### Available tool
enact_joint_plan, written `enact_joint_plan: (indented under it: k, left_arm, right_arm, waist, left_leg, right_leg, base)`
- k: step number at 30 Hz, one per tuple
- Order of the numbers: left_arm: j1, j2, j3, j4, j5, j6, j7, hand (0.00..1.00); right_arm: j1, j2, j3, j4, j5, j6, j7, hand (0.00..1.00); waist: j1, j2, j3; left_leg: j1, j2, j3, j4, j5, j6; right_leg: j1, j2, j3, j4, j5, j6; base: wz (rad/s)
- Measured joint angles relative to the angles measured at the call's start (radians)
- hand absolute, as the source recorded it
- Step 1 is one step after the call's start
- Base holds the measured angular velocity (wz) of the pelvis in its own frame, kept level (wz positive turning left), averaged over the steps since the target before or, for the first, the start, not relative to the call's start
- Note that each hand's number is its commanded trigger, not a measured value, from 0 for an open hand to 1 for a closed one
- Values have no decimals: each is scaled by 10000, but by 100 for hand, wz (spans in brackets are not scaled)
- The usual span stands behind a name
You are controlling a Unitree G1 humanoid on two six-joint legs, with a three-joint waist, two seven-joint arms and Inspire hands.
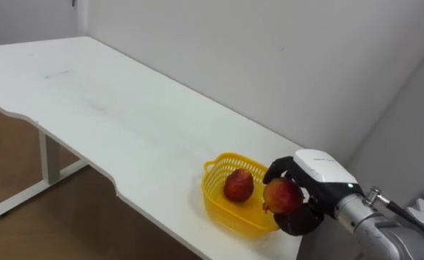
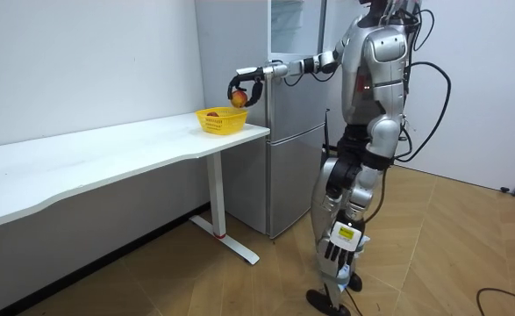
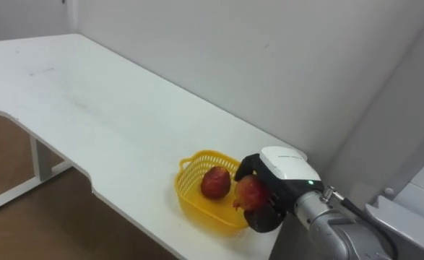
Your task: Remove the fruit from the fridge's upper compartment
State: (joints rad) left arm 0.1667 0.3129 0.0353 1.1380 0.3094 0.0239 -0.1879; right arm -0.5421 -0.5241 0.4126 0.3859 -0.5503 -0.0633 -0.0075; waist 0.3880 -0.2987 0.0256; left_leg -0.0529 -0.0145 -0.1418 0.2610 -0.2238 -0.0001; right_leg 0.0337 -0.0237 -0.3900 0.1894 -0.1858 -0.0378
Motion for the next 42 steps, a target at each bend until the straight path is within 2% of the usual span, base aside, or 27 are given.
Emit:
enact_joint_plan:
  k: [7, 14, 38, 39, 41, 42]
  left_arm:
    - [9, -1, -2, -5, 0, 206, 1, 0]
    - [12, -1, -10, -59, 0, 215, 1, 0]
    - [49, -51, -87, -236, 74, 371, 129, 0]
    - [55, -52, -91, -235, 72, 386, 161, 0]
    - [165, -67, -208, -286, 76, 413, 284, 0]
    - [208, -79, -207, -332, 77, 413, 290, 0]
  right_arm:
    - [-245, 7, 1, -83, -56, 217, -2, 0]
    - [-264, 27, 2, -94, -47, 322, -4, 0]
    - [-274, 39, 198, -537, 32, 409, -36, 0]
    - [-274, 39, 198, -553, 75, 392, -37, 0]
    - [-272, 110, 195, -551, 484, 331, -41, 0]
    - [-273, 130, 181, -551, 537, 314, -42, 0]
  waist:
    - [18, -1, 8]
    - [41, 13, 19]
    - [11, -4, 23]
    - [16, 26, 47]
    - [-9, 168, 147]
    - [-24, 188, 142]
  left_leg:
    - [-37, -1, -4, 7, 0, 0]
    - [-64, -3, -3, 56, -1, -1]
    - [10, 10, 12, 75, 1, -4]
    - [63, 10, 23, 91, 1, -4]
    - [273, 9, 56, 125, -6, 2]
    - [292, 10, 69, 126, -11, 6]
  right_leg:
    - [-8, -7, -69, -12, 0, 0]
    - [-5, -5, -102, -9, 1, 1]
    - [13, 65, -94, -7, 6, -4]
    - [43, 68, -53, -7, 7, -6]
    - [241, 75, 14, -23, 8, -6]
    - [262, 74, 26, -25, 7, -5]
  base:
    - [0]
    - [0]
    - [0]
    - [-4]
    - [-6]
    - [-5]
